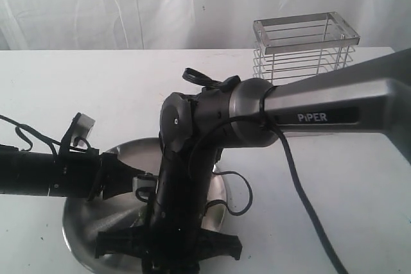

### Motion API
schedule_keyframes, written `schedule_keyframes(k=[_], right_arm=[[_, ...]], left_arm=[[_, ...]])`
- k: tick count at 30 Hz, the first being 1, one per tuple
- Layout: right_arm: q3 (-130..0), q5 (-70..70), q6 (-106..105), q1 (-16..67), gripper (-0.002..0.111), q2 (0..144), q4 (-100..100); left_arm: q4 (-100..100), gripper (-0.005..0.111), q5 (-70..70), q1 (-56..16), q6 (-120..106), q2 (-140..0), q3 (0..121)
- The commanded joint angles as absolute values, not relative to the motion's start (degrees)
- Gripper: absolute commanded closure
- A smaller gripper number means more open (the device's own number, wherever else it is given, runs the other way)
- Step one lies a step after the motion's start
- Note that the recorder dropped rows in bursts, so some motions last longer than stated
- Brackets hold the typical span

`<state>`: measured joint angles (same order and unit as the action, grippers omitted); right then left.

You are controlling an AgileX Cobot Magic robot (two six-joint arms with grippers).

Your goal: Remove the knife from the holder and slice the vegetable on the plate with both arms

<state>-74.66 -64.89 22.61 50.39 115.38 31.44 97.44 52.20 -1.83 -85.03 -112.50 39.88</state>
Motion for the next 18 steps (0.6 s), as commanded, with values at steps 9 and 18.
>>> schedule_keyframes(k=[9,18], right_arm=[[-74.77,-64.77,21.56,48.41,0.108,116.64,34.74],[-74.77,-64.38,21.25,47.78,0.108,116.64,36.65]], left_arm=[[98.78,0.107,52.45,-1.89,-85.70,-111.92,39.45],[97.88,0.107,52.85,-1.89,-85.70,-111.92,39.45]])
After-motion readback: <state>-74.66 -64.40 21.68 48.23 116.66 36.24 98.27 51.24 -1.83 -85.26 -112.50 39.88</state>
